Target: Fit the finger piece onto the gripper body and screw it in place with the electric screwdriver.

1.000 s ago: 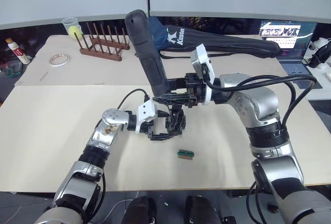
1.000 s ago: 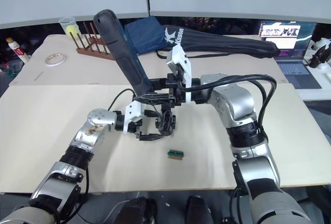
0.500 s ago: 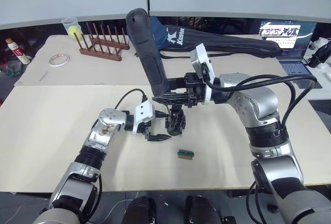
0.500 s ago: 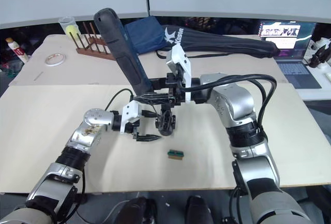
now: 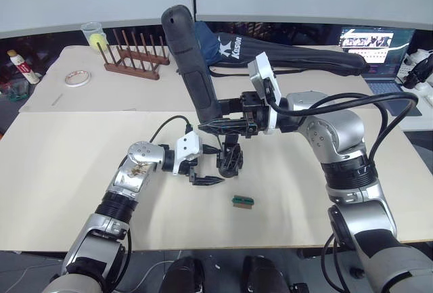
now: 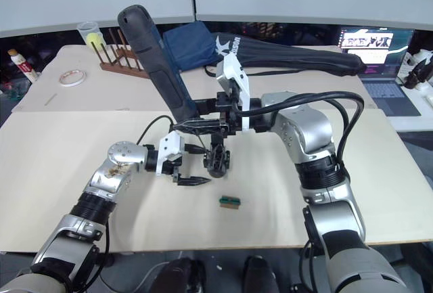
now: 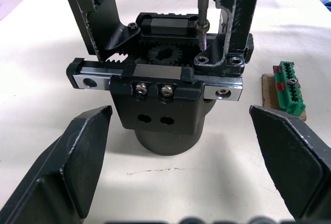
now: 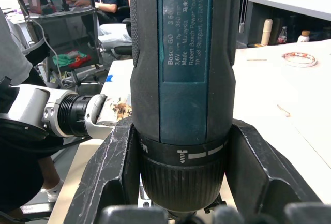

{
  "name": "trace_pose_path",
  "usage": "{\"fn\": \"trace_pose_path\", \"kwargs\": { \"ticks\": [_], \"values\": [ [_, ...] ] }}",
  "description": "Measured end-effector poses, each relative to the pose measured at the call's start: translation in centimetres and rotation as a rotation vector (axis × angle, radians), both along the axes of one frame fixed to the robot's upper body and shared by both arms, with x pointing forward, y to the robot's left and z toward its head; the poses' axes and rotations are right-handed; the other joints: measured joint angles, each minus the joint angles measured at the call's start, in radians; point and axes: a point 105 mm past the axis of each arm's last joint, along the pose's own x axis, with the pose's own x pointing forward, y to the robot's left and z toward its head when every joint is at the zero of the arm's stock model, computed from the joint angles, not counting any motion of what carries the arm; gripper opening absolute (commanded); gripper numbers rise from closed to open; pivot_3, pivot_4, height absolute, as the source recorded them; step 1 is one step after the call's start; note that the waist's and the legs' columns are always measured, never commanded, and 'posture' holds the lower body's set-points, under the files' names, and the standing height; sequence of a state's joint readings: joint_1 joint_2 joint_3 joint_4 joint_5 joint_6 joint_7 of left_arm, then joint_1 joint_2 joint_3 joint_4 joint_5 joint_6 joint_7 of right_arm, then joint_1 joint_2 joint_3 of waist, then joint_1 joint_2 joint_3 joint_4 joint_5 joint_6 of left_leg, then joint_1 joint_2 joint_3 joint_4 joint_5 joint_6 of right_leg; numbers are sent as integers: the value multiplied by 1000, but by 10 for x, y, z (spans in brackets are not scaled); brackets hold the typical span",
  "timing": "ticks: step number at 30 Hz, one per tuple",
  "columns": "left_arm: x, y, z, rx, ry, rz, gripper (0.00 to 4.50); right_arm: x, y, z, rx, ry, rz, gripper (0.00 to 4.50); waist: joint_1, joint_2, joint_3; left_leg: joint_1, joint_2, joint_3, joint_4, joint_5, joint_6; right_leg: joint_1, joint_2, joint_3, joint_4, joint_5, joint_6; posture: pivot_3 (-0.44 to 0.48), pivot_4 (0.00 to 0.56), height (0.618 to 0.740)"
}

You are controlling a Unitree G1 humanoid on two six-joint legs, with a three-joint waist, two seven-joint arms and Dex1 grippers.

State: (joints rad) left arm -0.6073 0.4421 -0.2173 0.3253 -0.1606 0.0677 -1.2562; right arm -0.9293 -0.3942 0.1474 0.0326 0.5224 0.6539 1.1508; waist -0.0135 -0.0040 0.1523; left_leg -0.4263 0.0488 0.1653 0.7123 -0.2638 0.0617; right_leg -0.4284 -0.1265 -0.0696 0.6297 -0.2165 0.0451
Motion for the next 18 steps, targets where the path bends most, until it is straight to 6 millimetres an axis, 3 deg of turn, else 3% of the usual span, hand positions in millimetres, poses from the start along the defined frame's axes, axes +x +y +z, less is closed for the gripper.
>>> {"fn": "trace_pose_path", "kwargs": {
  "ticks": [18],
  "values": [
    [0, 0, 0, 1, 0, 0, 4500, 3, -1, -4, -9, -14, -15, 1899, 0, 0, 0, 0, 0, 0, 0, 0, 0, 0, 0, 0, 0, 0, 0, 0, 150, 740]
  ]
}}
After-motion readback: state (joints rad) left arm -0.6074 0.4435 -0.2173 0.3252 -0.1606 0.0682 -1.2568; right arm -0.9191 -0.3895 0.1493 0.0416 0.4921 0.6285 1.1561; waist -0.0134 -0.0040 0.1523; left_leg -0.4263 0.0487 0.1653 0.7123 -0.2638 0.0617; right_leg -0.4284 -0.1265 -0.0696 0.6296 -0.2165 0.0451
